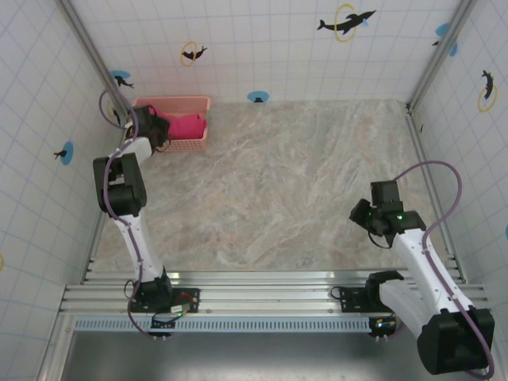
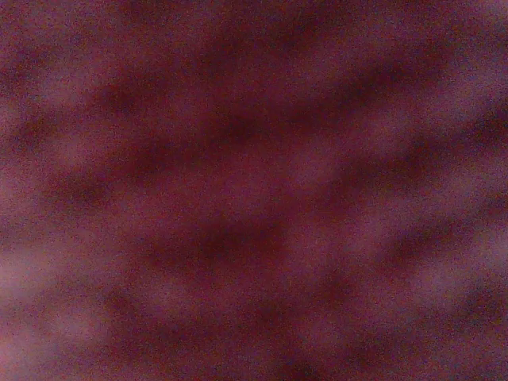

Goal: Roll up the long pants

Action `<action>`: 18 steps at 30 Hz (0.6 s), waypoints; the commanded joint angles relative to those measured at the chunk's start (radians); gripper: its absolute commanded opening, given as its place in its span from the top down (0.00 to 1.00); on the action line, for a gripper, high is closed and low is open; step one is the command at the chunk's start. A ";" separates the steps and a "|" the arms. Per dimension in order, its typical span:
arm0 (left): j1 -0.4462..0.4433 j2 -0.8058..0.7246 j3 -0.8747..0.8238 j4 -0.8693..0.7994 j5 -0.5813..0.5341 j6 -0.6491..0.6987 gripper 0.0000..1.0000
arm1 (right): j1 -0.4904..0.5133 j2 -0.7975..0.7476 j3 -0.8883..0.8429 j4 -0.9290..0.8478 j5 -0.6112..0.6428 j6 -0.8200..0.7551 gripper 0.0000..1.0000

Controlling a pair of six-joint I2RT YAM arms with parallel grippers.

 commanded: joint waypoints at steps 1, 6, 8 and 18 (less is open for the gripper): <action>0.001 -0.046 0.055 -0.183 -0.054 0.018 0.99 | 0.013 0.006 0.040 -0.031 0.024 -0.013 0.52; 0.005 -0.003 0.224 -0.600 -0.040 0.013 0.51 | 0.016 0.018 0.044 -0.028 0.016 -0.014 0.51; 0.007 0.014 0.318 -0.755 -0.047 0.043 0.47 | 0.018 0.023 0.049 -0.023 0.014 -0.021 0.51; 0.017 0.121 0.712 -1.283 -0.120 0.003 0.03 | 0.021 0.034 0.027 0.030 0.003 -0.053 0.51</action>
